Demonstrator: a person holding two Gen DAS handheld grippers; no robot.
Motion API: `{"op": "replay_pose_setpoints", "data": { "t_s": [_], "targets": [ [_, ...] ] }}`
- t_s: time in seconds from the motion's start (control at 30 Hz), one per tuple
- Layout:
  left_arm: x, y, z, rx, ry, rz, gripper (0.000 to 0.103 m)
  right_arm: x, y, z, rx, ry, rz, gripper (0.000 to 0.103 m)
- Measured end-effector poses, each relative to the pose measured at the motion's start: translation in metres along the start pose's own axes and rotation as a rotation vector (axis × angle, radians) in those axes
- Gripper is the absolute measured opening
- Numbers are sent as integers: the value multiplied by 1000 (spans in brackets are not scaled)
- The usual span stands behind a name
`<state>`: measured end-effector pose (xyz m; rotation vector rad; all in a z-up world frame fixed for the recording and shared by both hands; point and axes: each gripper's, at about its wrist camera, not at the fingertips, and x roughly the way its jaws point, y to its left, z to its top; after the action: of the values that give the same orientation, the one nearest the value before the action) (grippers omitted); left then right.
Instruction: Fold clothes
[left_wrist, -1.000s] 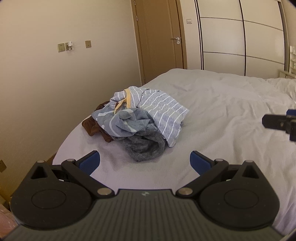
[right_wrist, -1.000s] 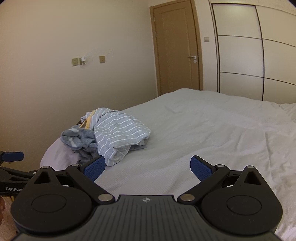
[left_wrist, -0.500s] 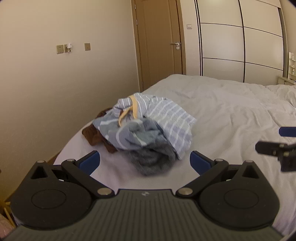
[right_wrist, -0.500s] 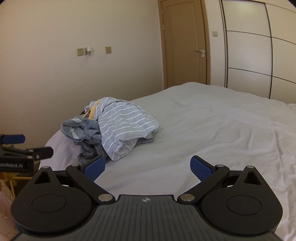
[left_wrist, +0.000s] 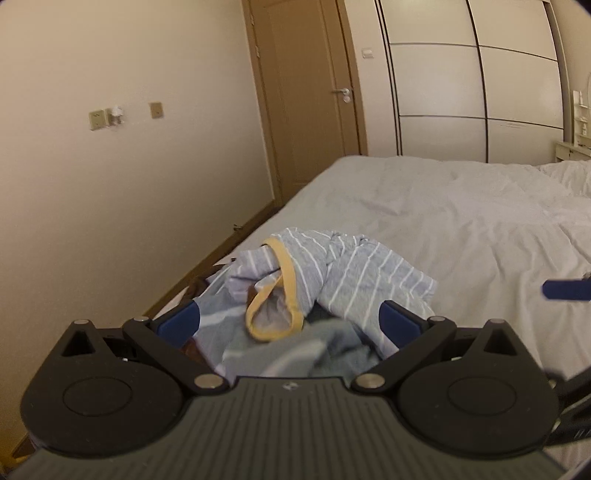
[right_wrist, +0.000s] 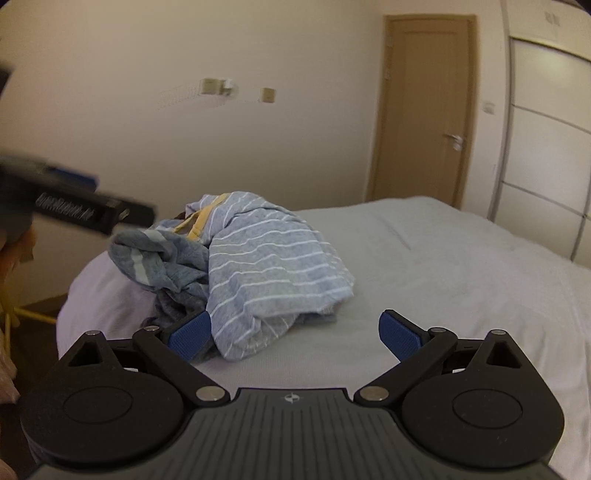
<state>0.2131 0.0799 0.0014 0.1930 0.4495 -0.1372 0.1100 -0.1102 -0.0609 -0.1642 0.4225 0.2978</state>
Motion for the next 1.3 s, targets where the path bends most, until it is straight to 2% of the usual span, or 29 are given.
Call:
{"op": "replay_pose_setpoints", "data": {
  "t_s": [0.13,0.23,0.3,0.4,0.43,0.47,0.5,0.53,0.57,0.6,0.67,0.8,0.93,1.1,1.2,1.3],
  "targets": [
    [47,5,15,26,54,-21,95,36,4,1,-55,9,43,86],
    [78,5,22,56,91,-26,87,58,9,1,-85,10,82,84],
    [96,5,26,67,129,-34,81,73,12,0,-104,19,108,77],
    [116,4,27,103,181,-53,56,92,13,-2,-127,47,140,65],
    [119,4,27,114,189,-75,43,97,12,-2,-126,54,148,58],
    [122,3,25,126,197,-88,34,102,11,-3,-125,62,157,48],
    [124,2,24,138,206,-99,28,106,11,-4,-124,69,165,44],
    [124,0,22,147,207,-110,12,109,10,-5,-119,73,168,37],
    [124,-1,21,156,207,-122,6,111,9,-5,-114,77,171,28],
    [122,-3,20,158,196,-118,6,113,8,-6,-109,80,174,24],
    [108,-4,28,158,144,-114,4,115,7,-5,-97,81,178,7],
    [73,-7,53,163,36,-124,3,99,2,6,-86,15,131,4],
    [29,-26,85,183,-72,-178,3,59,-17,28,-76,-84,42,4],
    [-34,-64,112,157,-198,-328,3,-13,-52,50,-67,-193,-99,4],
    [-74,-90,113,147,-243,-460,3,-73,-67,49,-79,-245,-198,4],
    [-99,-128,99,158,-249,-603,3,-139,-80,40,-93,-285,-301,4]
  ]
}}
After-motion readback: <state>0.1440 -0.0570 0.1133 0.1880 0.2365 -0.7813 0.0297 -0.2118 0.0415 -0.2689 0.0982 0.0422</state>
